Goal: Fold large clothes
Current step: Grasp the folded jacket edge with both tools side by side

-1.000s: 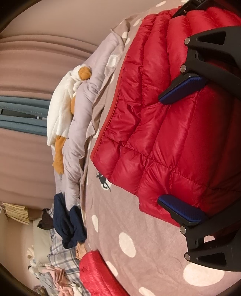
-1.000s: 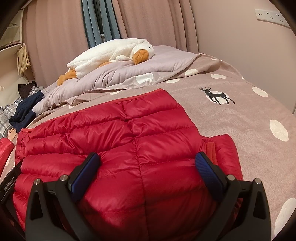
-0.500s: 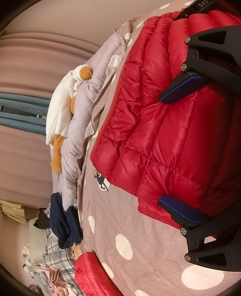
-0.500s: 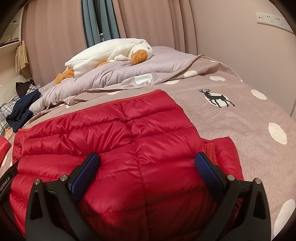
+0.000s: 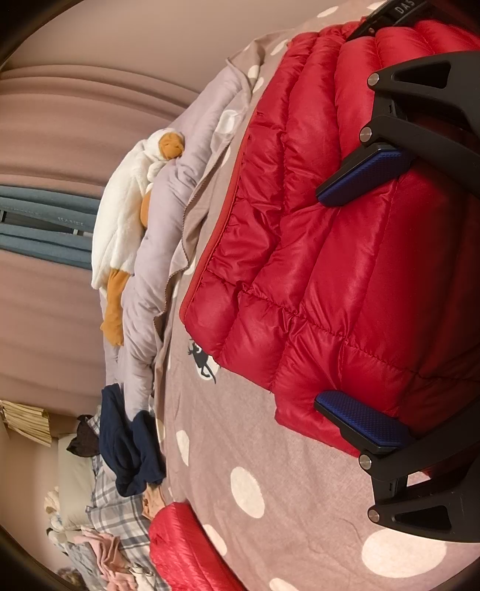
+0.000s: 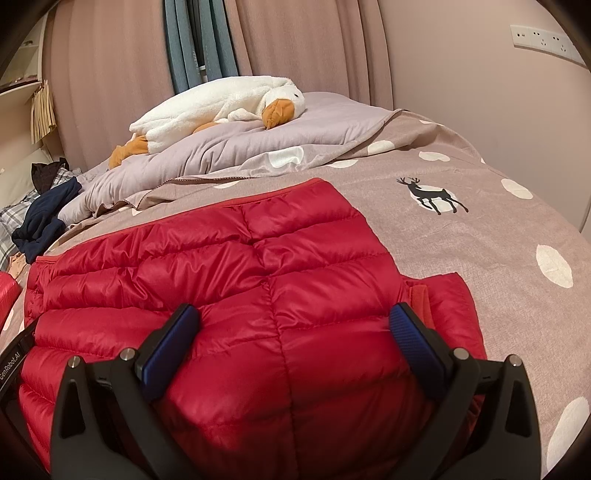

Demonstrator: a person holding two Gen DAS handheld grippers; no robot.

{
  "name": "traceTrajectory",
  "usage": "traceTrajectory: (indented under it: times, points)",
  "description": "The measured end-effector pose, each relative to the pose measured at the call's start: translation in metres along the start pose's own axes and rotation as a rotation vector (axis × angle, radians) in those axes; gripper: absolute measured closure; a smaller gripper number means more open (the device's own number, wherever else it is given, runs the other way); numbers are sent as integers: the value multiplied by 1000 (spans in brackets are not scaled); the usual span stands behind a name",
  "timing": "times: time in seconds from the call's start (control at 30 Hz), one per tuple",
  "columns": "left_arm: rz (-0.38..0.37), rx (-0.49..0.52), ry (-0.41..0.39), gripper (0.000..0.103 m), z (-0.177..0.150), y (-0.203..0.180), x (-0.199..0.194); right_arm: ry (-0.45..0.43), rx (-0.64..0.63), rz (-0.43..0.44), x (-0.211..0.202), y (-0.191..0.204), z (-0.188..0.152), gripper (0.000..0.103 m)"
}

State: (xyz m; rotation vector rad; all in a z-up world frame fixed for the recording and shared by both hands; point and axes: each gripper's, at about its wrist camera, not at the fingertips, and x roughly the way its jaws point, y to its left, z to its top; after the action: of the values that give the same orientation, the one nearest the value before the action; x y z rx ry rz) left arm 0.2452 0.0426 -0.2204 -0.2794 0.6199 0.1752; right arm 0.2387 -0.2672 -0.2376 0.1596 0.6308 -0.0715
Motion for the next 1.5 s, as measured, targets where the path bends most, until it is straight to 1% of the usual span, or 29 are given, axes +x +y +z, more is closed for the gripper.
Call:
traceTrajectory:
  times: [0.4,0.5,0.57,0.6,0.67,0.7,0.77,0.83,0.87,0.9,0.93,0.97,1.0,1.07,1.13,1.27,1.43,1.5]
  points:
    - [2,-3,-4,3,0,0,-1,4,-6,-8,0,3,0,0]
    - [27,-11,-52,3,0,2,-11,-1,-8,-20,-2,5,1,0]
    - [42,-21,-99,4,-1,4,-22,-3,-31,-56,-10,11,2,0]
    - [42,-27,-142,4,-1,4,-33,-9,-62,-66,-17,15,3,0]
    - [28,-21,-192,5,-2,4,-46,-31,-104,-35,-30,24,4,0]
    - [24,-18,-202,6,-3,3,-50,-39,-104,-7,-36,26,6,0]
    - [28,-21,-210,13,-5,-1,-58,-60,-72,64,-50,31,10,0]
    - [27,-8,-198,14,-6,-6,-56,-90,-81,160,-63,39,12,0]
    - [41,19,-175,14,-7,-10,-49,-98,-111,175,-64,45,11,0]
    - [69,39,-148,15,-8,-14,-41,-99,-141,163,-61,50,9,0]
    - [85,44,-124,15,-8,-15,-34,-83,-177,119,-53,56,5,0]
    - [85,44,-105,15,-8,-14,-30,-52,-197,69,-41,61,0,0]
    - [74,40,-89,15,-7,-13,-28,-9,-199,36,-25,59,-5,0]
    - [60,37,-74,15,-6,-11,-25,-14,-156,67,-15,52,-8,0]
    - [60,38,-60,14,-8,-12,-24,-9,-140,75,-11,47,-6,0]
    - [58,37,-51,14,-9,-11,-23,-8,-169,47,-5,48,-6,0]
    - [53,32,-49,13,-10,-12,-24,-19,-168,51,-12,56,-12,0]
    - [34,13,-55,13,-11,-8,-27,-26,-152,67,-15,52,-12,0]
